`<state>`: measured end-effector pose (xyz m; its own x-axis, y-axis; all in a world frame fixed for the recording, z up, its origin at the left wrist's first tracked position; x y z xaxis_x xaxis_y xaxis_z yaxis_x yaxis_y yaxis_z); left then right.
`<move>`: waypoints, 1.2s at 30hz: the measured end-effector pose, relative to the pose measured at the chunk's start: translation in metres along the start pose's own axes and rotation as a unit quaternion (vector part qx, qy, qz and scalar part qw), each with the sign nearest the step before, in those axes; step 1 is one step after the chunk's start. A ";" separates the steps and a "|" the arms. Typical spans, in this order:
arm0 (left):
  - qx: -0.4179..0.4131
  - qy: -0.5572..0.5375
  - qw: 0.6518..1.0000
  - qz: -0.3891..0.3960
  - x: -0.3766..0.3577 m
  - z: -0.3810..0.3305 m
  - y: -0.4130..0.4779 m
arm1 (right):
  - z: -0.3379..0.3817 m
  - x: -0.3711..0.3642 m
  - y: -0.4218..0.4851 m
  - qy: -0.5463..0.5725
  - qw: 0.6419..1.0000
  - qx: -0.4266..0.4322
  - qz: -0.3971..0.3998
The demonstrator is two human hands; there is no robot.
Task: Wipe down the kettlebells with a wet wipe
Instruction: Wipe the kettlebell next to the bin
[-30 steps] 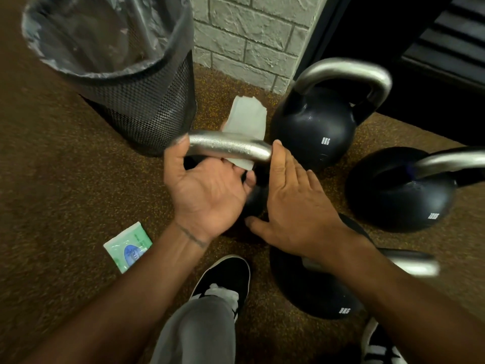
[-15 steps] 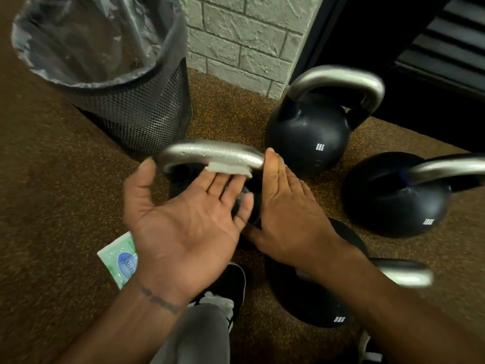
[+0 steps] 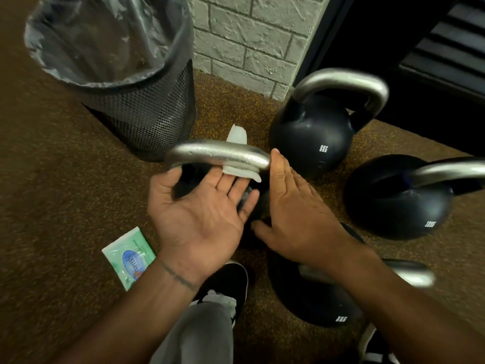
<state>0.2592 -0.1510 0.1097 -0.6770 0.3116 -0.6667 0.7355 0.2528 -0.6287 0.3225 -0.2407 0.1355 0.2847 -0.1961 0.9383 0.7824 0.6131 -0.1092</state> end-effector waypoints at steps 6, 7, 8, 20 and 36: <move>-0.014 0.014 1.000 -0.021 0.012 -0.009 -0.008 | -0.017 0.014 -0.028 0.473 0.821 -0.307 -0.091; -0.016 0.022 0.999 -0.028 0.013 -0.010 -0.009 | -0.017 0.002 -0.035 0.557 0.741 -0.368 -0.081; -0.014 0.027 0.999 -0.025 0.011 -0.011 -0.012 | -0.014 -0.006 -0.038 0.588 0.704 -0.391 -0.071; 0.085 -0.023 0.992 0.092 -0.013 -0.007 -0.032 | 0.072 0.042 -0.024 0.001 0.936 0.236 -0.260; -0.626 0.607 0.482 -0.087 -0.008 -0.087 -0.075 | 0.032 0.027 0.053 0.109 0.991 0.075 0.031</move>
<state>0.2122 -0.0927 0.1970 -0.7751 0.3014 0.5553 0.6255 0.4897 0.6073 0.3541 -0.1889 0.1658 0.4562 -0.3052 0.8359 0.6734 0.7325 -0.1000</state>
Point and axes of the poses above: each hand's wrist, its own y-axis towards the middle knuckle, its own x-axis out of the back of the hand, z = x × y, the point moved 10 cm from there along y, towards the middle knuckle, and after that the axes turned 15 degrees about -z, right-handed, at the moved point
